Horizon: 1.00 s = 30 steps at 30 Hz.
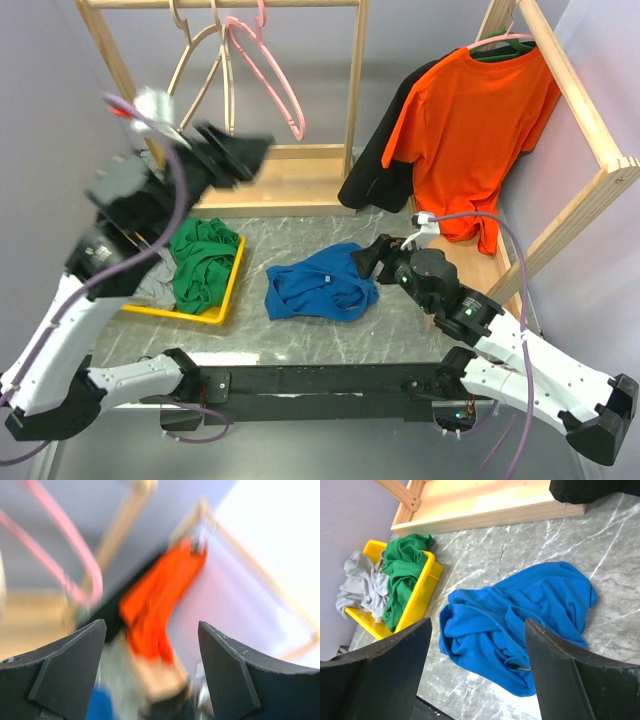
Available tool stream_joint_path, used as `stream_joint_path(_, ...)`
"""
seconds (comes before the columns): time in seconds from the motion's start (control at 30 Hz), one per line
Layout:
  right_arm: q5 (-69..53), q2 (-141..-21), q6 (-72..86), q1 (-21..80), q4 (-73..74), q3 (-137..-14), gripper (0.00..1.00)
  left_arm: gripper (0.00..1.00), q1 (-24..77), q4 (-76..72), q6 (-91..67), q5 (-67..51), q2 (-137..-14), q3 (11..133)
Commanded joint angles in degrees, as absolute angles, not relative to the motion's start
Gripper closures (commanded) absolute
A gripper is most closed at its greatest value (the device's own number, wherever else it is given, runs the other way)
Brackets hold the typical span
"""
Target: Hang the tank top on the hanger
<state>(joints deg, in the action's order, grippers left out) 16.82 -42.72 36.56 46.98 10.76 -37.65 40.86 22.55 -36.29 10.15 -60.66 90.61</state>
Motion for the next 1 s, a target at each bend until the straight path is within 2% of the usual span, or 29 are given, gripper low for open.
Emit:
stream_joint_path(0.0, 16.61, -41.13, 36.30, 46.76, 12.04, -41.04, 0.18, 0.19, 40.96, 23.38, -31.57, 25.11, -71.43, 105.95)
stream_joint_path(0.2, 16.79, -39.47, 37.18, 46.85, 14.85, -41.57, 0.18, 0.18, 40.78, 26.89, -22.42, 39.44, -90.15, 126.34)
stream_joint_path(0.3, 16.87, -38.41, 38.05, 46.85, 15.91, -41.13, 0.18, 0.16, 40.78, 24.62, -19.17, 41.04, -95.88, 130.68)
stream_joint_path(0.6, 17.49, -36.83, 39.55, 46.93, 16.87, -39.29, 0.18, 0.16, 39.99, 22.41, -14.85, 43.24, -105.02, 134.65)
stream_joint_path(0.97, 17.49, -36.65, 39.37, 46.85, 16.96, -38.67, 0.17, 0.27, 39.55, 23.73, -15.21, 46.49, -107.14, 132.81)
